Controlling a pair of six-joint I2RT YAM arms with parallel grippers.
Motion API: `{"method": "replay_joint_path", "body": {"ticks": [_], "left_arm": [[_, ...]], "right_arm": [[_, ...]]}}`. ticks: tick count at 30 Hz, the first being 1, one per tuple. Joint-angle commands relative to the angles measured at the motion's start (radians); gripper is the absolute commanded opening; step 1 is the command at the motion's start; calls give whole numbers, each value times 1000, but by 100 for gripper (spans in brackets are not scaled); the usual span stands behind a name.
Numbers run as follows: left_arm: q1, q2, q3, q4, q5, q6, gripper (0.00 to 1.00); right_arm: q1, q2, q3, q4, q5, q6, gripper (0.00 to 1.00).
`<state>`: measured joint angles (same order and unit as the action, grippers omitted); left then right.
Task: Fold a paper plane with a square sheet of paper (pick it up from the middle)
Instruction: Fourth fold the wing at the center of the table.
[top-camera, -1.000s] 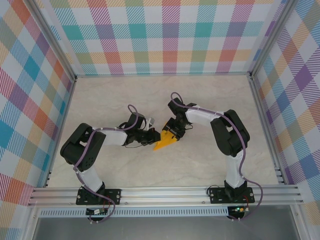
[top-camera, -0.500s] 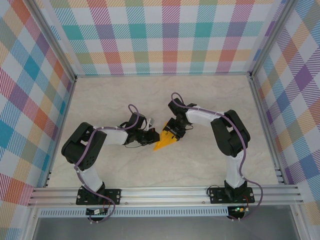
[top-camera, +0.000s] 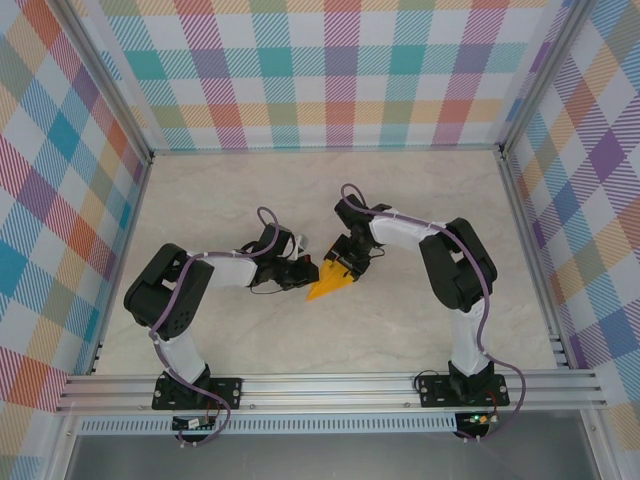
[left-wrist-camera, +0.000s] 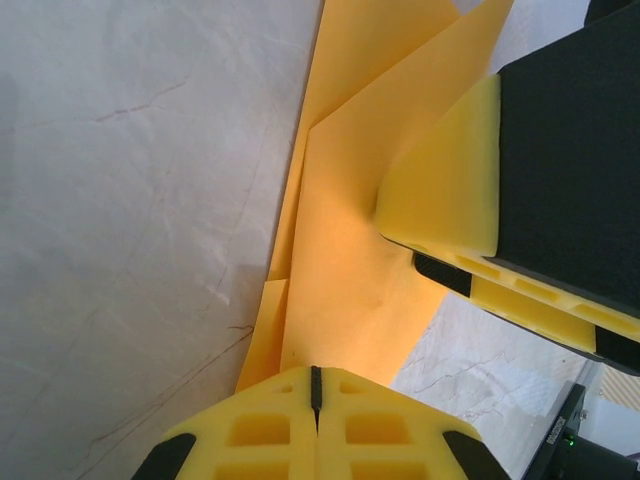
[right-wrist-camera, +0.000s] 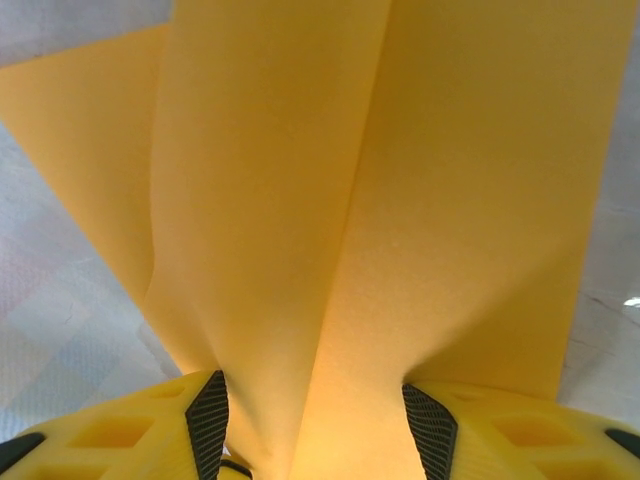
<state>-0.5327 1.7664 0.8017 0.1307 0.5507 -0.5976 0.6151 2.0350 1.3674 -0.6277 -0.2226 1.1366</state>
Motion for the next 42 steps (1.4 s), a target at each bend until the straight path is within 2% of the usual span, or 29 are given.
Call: {"method": "replay_joint_path", "body": {"ticks": [1,9,29,42], "left_arm": [[-7,7,17,-36,-23,26,4],[-7,12,24,-49,-24,34,4],[-7,34,53,-73,4,53,5],[-7,39,81,-23,13,24,8]], "right_arm": [[8,138,-61,-92,78,-27,55],[8,159,-42,-120,80,-31,57],[7,167,-53,-126,90,-23,46],[8,175,-53,-130,91,-26,46]]}}
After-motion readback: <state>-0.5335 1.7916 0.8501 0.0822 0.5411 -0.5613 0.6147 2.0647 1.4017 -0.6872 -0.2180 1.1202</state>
